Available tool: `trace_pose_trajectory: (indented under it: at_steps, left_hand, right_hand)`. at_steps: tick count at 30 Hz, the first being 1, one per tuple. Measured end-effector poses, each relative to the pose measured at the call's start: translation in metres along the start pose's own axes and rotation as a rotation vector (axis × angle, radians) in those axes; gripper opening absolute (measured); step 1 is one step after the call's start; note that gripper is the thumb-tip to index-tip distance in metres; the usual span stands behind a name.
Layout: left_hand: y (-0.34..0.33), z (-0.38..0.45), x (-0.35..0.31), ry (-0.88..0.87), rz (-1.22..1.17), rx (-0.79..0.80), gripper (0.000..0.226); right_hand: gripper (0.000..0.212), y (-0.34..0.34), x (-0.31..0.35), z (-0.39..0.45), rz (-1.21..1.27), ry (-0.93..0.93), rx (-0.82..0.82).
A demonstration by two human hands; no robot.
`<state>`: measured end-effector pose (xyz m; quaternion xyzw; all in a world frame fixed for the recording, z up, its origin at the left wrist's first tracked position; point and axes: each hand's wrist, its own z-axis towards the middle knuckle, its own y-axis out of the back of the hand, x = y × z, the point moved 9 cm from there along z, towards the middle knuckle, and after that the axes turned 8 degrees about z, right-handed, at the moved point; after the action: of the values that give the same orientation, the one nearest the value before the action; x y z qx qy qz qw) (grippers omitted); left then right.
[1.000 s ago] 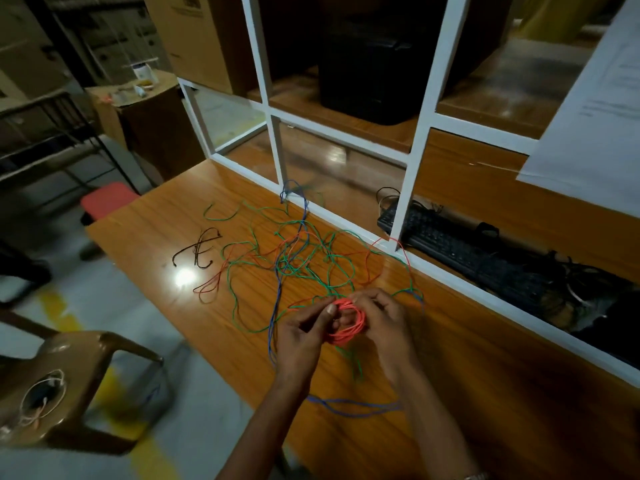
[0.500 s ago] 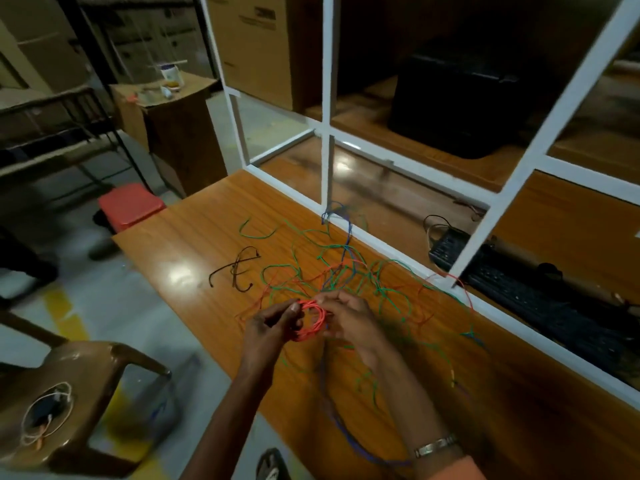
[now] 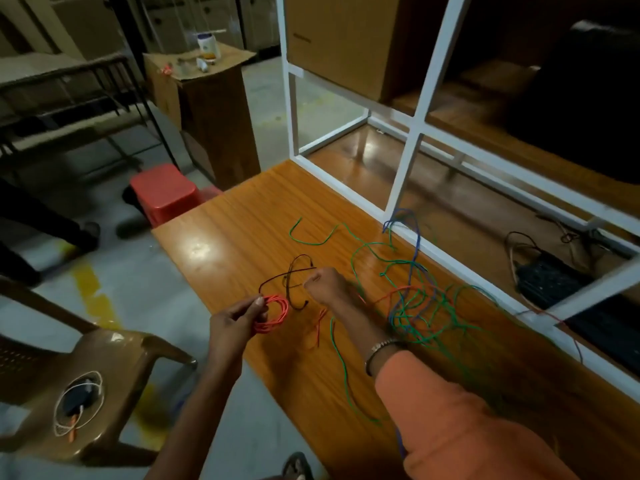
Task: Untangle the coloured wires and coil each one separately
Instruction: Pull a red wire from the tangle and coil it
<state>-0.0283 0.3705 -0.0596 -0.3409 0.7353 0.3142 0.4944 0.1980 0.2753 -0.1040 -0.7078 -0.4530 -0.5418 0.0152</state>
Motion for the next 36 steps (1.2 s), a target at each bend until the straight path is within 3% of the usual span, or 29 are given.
trace_pose_trajectory:
  at_steps: [4,9,12,18,24,27,32,36]
  left_hand:
    - [0.011,0.02,0.009,0.041,-0.022,0.017,0.023]
    - [0.018,0.038,0.026,0.118,-0.037,0.031,0.024]
    - [0.019,0.045,0.036,0.152,-0.039,0.047,0.023]
    - [0.019,0.063,0.036,0.175,-0.056,0.052,0.023]
    - [0.002,0.077,0.03,0.159,-0.095,0.069,0.022]
    - [-0.007,0.081,0.027,0.159,-0.12,0.079,0.023]
    - [-0.03,0.089,0.014,0.132,-0.155,0.098,0.025]
    - [-0.052,0.088,-0.007,0.038,-0.171,0.079,0.021]
  right_hand:
    - [0.02,-0.003,0.022,0.03,-0.135,0.166,-0.139]
    - [0.04,-0.023,0.052,0.06,-0.485,0.346,-0.095]
    - [0.035,-0.031,0.059,0.073,-0.693,0.409,-0.058]
    - [0.021,-0.029,0.062,0.085,-0.737,0.502,0.003]
    - [0.021,0.016,0.071,0.091,-0.628,0.409,-0.045]
    - [0.02,0.054,0.067,0.079,-0.523,0.346,-0.145]
    - [0.01,0.118,0.024,0.03,-0.043,0.067,-0.361]
    - [0.01,0.112,-0.01,-0.03,0.436,-0.118,-0.228]
